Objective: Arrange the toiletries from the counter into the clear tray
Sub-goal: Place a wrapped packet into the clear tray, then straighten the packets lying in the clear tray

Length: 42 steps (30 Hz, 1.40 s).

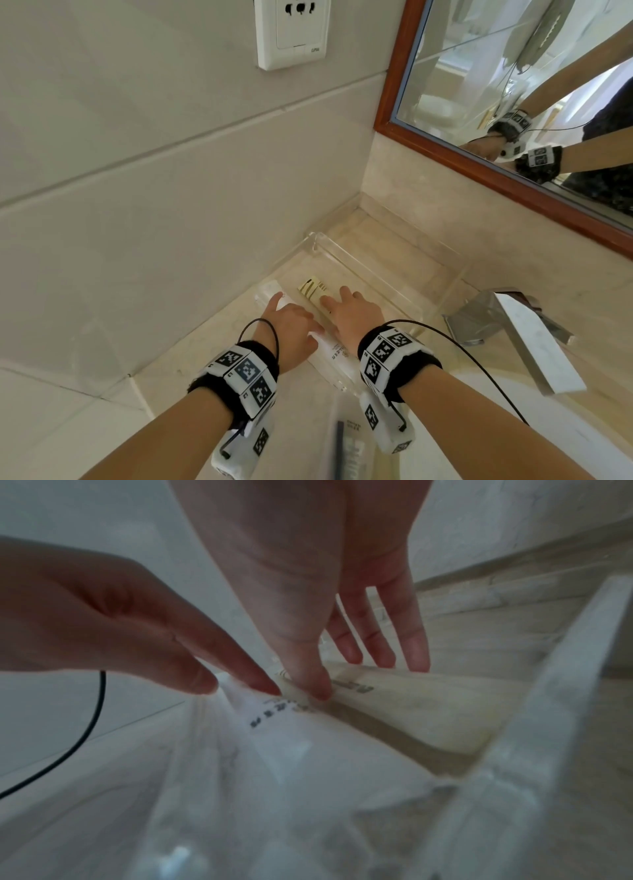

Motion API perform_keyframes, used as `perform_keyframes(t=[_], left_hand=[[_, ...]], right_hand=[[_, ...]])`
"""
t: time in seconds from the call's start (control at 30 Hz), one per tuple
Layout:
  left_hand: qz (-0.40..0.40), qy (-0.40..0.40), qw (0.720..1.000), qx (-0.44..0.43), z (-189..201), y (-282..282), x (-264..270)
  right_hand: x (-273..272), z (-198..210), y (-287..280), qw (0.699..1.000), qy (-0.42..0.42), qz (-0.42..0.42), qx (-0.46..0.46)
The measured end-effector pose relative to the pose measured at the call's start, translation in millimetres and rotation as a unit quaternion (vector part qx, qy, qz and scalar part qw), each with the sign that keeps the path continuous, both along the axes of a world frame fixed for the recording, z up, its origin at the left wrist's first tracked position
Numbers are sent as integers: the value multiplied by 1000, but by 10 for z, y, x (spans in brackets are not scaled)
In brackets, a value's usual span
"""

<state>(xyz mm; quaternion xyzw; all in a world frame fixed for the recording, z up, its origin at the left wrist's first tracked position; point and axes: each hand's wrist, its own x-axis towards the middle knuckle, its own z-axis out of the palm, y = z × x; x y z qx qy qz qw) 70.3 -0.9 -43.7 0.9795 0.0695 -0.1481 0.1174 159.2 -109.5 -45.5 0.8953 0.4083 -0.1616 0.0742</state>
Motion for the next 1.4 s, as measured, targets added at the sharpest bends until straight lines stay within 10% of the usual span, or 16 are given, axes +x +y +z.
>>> perform_keyframes(t=[0.77,1.4], left_hand=[[68,-2,995,72,415,13,-685],[154,102,982,43,-31,-40,-1481]], right_hand=[[-731,513,-271,999,-22,19,-23],[-1674,28,-552,989,129,-65,-41]])
